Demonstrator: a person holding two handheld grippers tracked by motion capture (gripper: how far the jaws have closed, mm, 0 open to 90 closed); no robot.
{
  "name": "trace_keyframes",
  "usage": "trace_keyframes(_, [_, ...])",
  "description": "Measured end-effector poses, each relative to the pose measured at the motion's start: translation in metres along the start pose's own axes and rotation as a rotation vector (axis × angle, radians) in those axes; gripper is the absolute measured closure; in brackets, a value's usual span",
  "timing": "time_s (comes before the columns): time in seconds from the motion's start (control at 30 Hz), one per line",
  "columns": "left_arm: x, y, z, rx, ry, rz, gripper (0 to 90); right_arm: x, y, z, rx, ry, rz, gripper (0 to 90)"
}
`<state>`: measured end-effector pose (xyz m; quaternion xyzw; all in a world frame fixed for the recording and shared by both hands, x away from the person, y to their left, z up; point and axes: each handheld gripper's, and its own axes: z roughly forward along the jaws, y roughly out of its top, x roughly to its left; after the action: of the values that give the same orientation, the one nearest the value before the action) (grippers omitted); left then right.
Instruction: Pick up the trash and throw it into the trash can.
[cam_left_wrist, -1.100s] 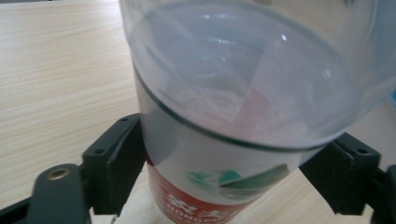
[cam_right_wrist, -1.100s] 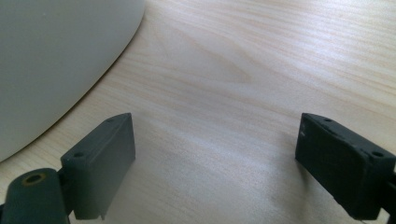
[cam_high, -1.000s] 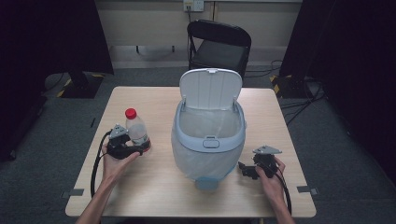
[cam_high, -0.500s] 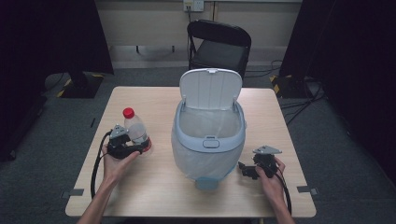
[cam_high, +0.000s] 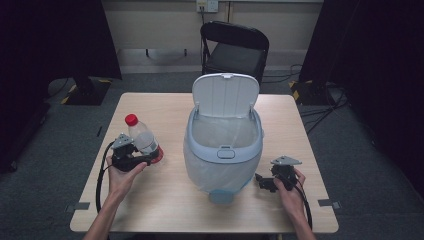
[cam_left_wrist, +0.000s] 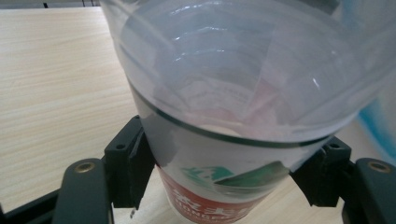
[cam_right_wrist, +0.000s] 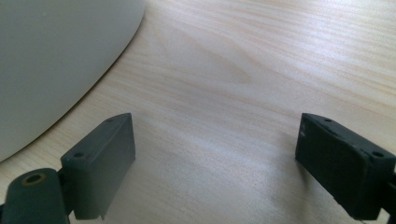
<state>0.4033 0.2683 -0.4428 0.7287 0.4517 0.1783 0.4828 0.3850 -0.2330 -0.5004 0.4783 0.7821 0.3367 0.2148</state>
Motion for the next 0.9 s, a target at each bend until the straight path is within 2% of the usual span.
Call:
trace_keyframes(0.13, [-0.004,0.006,-0.007,-0.028,-0.032,-0.011,30.1,0.000,0.000,0.000,0.001,0.002,-0.001,10.9])
trace_keyframes(0.2, [-0.005,0.009,-0.009,-0.024,-0.032,0.004,30.1,0.000,0.000,0.000,0.000,0.002,-0.001,10.9])
trace_keyframes(0.37, [-0.006,0.014,-0.016,-0.050,-0.052,-0.004,30.1,0.000,0.000,0.000,0.001,0.002,-0.002,10.9])
trace_keyframes(0.5, [-0.011,0.019,-0.023,-0.061,-0.052,0.020,30.1,0.000,0.000,0.000,0.000,0.002,-0.002,10.9])
trace_keyframes(0.53, [-0.012,0.020,-0.025,-0.063,-0.056,0.026,30.0,0.000,0.000,0.000,0.001,0.002,-0.002,10.9])
trace_keyframes(0.6, [-0.014,0.022,-0.027,-0.077,-0.078,0.011,30.0,0.000,0.000,0.000,0.000,0.002,-0.002,10.9])
trace_keyframes(0.8, [-0.023,0.028,-0.032,-0.080,-0.088,0.051,30.0,0.000,0.000,0.000,0.001,0.002,-0.001,10.9])
trace_keyframes(0.9, [-0.026,0.032,-0.035,-0.093,-0.104,0.055,30.0,0.000,0.000,0.000,0.001,0.002,-0.001,10.9])
